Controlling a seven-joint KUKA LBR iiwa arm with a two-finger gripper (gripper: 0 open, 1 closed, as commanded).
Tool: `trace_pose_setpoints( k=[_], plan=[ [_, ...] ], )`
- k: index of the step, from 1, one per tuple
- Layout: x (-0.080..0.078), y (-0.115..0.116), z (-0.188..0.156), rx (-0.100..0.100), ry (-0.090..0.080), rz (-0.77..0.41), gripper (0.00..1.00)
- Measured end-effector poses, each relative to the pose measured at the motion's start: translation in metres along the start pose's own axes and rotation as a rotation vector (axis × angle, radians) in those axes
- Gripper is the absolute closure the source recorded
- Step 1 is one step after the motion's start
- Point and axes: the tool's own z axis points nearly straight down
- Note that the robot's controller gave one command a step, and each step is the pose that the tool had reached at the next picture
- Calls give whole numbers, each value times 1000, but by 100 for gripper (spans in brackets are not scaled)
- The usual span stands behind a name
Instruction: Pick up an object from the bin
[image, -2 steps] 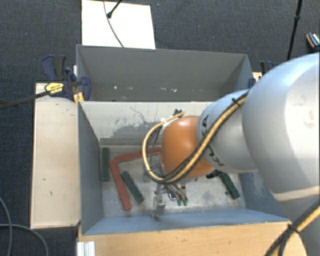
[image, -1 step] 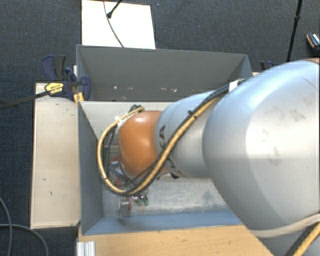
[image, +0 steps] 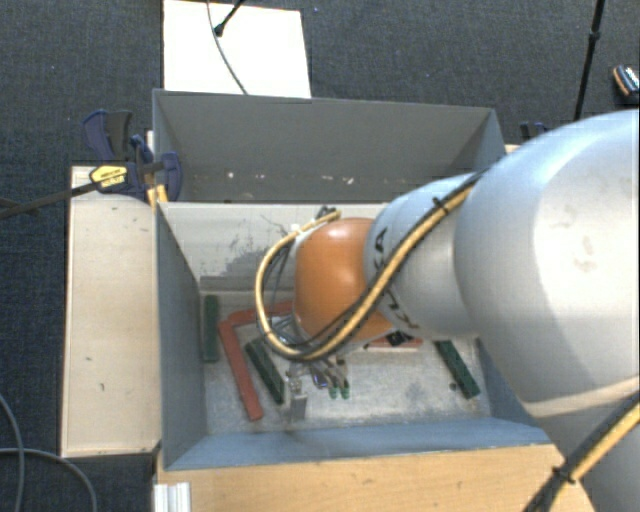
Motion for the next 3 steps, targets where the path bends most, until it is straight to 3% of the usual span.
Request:
trace_pose_setpoints(
  k=[1,2,3],
  plan=[
    [-23,-45,-1,-1,-6,7,0],
    [-79,75,-37,-8,-8,-81,0],
    [-62,20,-1,-2,0,-589,0]
  ],
)
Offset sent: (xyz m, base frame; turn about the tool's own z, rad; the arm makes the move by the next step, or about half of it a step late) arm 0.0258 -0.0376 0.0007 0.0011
